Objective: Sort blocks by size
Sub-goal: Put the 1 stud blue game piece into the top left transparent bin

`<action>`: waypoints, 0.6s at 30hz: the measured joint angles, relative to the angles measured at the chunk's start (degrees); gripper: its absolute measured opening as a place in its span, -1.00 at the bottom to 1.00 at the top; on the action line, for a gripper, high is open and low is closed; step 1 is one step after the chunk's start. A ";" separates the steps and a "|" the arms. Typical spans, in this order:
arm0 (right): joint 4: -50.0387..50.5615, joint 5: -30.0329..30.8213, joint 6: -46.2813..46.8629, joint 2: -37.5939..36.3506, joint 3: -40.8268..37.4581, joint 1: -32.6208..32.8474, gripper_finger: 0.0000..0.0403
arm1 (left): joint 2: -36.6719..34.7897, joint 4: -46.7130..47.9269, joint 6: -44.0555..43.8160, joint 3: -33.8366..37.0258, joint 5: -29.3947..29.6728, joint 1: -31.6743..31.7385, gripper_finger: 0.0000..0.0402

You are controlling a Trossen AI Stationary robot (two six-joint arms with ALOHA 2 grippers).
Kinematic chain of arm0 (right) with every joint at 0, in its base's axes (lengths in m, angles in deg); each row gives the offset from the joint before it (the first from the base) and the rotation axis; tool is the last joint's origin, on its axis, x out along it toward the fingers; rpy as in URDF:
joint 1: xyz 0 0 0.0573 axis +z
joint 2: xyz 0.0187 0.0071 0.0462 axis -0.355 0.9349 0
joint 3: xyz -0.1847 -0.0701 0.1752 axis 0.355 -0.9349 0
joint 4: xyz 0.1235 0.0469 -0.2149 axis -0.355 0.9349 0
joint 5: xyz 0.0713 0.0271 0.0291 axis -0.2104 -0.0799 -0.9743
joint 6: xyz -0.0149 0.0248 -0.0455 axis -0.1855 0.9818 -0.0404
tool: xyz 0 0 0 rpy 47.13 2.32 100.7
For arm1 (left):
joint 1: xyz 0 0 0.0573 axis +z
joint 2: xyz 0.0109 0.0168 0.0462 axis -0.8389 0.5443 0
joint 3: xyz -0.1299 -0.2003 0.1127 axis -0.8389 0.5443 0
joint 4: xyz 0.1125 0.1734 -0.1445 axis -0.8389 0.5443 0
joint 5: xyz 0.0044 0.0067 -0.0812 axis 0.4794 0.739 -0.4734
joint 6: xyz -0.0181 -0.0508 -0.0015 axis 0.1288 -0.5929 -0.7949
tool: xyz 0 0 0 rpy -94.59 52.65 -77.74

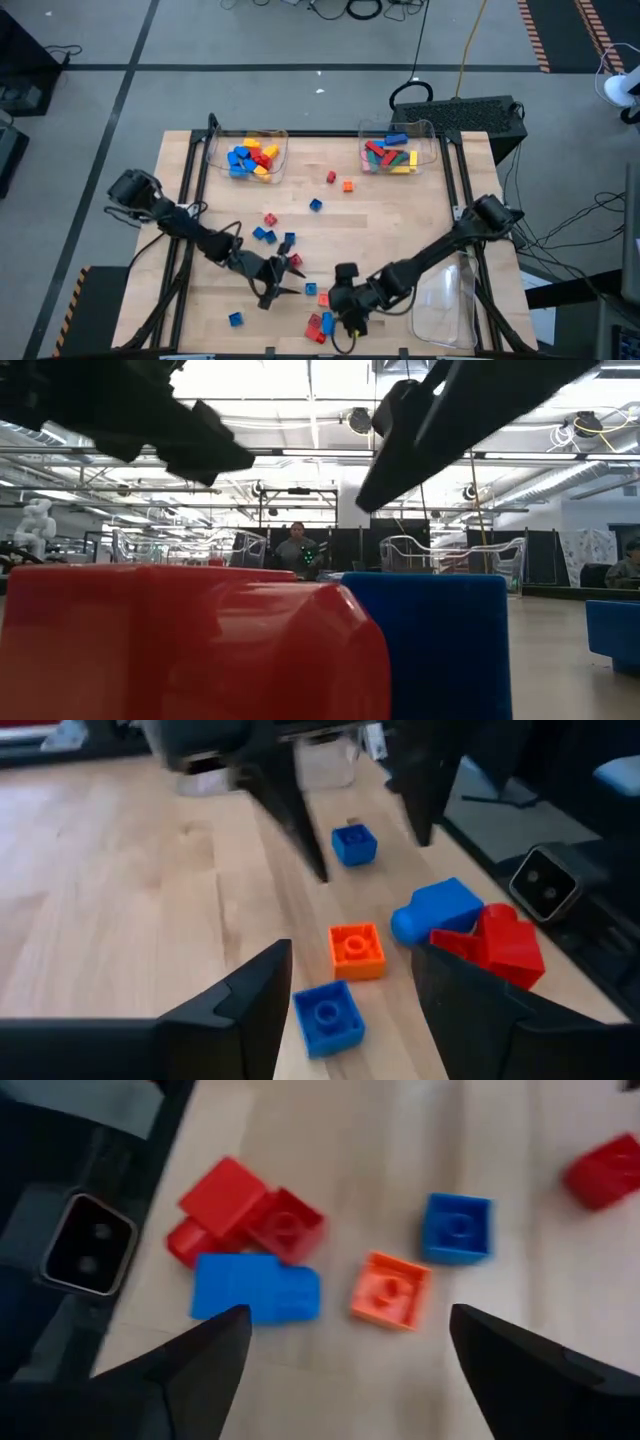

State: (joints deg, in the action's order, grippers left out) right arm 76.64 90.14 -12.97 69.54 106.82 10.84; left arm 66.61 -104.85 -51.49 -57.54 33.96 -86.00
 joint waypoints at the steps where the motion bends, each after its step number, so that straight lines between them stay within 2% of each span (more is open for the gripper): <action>1: -1.24 -0.09 0.35 0.83 0.01 0.47 0.68 | 0.43 -0.06 -0.54 0.00 1.34 -0.71 0.05; 7: -6.57 0.55 -0.62 5.02 0.91 3.03 0.74 | 2.06 -0.17 -0.81 -0.04 11.63 -4.22 0.05; 11: -6.16 1.82 -2.03 7.55 3.64 3.73 0.74 | 3.09 -0.39 -1.26 -0.04 14.41 -5.46 0.05; 15: -5.81 1.46 -3.88 10.77 6.43 4.29 0.71 | 3.75 -0.20 -6.04 -0.04 19.37 -6.09 0.05; 18: -4.75 1.36 -4.59 13.13 7.75 4.54 0.66 | 3.94 -0.11 -8.48 -0.04 20.52 -6.09 0.05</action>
State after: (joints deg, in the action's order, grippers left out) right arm 71.88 91.51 -17.56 82.67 114.57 15.38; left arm 70.56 -104.96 -59.97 -57.58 54.49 -92.10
